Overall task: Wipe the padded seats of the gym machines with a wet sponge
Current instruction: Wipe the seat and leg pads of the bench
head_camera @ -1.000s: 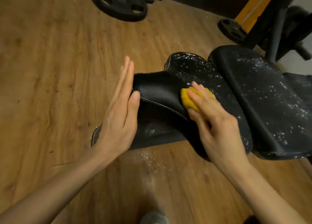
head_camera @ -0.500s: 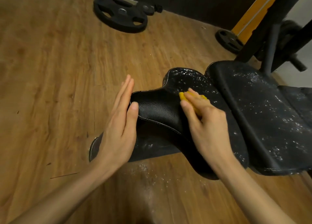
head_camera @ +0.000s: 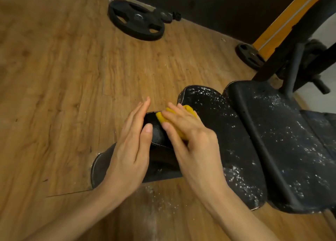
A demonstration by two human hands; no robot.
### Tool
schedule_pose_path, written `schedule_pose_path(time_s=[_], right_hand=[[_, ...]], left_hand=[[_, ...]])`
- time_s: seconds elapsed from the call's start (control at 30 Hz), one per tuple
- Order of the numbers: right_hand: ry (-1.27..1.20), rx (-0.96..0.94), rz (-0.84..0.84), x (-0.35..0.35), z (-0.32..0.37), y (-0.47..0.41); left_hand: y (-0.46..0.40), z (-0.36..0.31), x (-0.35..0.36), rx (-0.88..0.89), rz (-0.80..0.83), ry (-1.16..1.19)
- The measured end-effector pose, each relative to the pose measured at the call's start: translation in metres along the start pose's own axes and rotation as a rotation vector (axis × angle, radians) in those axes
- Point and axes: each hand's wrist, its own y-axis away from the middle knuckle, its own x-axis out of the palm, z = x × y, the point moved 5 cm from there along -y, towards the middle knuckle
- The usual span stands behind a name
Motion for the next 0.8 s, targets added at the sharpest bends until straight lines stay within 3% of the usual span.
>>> schedule_pose_path(time_s=[0.07, 0.17, 0.23, 0.37, 0.43, 0.53, 0.7, 0.8], right_hand=[[-0.034, -0.020, 0.039, -0.006, -0.013, -0.007], [-0.071, 0.201, -0.060, -0.035, -0.063, -0.022], [-0.047, 0.245, -0.086, -0.031, -0.056, -0.021], [-0.041, 0.002, 0.050, 0.001, -0.003, -0.012], [-0.069, 0.023, 0.053, -0.007, -0.021, -0.022], [-0.081, 0.203, -0.025, -0.029, -0.057, -0.038], [-0.028, -0.032, 0.113, 0.002, -0.007, -0.027], [-0.058, 0.034, 0.146, -0.010, -0.036, -0.044]], left_hand=[[0.001, 0.001, -0.003, -0.021, 0.043, -0.016], [0.002, 0.001, -0.007, -0.048, 0.116, -0.066], [0.002, 0.001, -0.008, -0.053, 0.121, -0.087], [0.001, 0.001, -0.005, -0.058, 0.102, -0.062], [0.001, 0.000, -0.005, -0.053, 0.097, -0.067], [0.002, 0.000, -0.006, -0.062, 0.093, -0.072], [0.001, 0.001, -0.002, -0.037, 0.049, -0.045], [0.002, 0.001, -0.002, -0.034, 0.033, -0.029]])
